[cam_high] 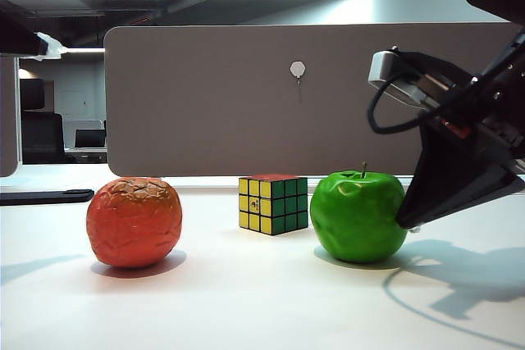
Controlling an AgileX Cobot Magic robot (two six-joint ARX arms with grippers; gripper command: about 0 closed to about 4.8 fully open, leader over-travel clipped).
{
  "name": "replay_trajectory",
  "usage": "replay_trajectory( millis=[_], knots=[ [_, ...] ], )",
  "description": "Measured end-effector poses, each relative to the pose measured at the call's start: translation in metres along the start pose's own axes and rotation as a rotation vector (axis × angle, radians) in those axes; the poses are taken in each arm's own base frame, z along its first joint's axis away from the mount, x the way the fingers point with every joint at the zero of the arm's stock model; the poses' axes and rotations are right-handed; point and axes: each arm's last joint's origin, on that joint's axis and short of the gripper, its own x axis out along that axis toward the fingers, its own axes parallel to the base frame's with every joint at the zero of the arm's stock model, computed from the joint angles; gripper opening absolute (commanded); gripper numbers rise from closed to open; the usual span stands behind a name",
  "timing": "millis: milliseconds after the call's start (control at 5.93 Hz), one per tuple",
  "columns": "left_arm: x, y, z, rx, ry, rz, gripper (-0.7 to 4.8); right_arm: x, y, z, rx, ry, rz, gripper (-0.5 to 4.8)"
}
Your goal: Move all the fruits on the tabletop near the face of the Rubik's cube that has the color most similar to each fruit.
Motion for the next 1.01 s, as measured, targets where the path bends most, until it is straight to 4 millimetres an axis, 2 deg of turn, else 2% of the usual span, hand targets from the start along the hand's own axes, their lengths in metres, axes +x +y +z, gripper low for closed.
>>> replay_trajectory(
  millis=[843,1011],
  knots=[
    [0.0,0.0,-0.002,-0.005,0.02,-0.001,-0.06,0.015,-0.005,0.017,-0.005,-0.01,0.014,-0.01],
    [0.0,0.0,-0.002,-0.006,0.024,-0.001,-0.06,0.019,-0.006,0.035,-0.015,-0.039,0.022,-0.01]
  ],
)
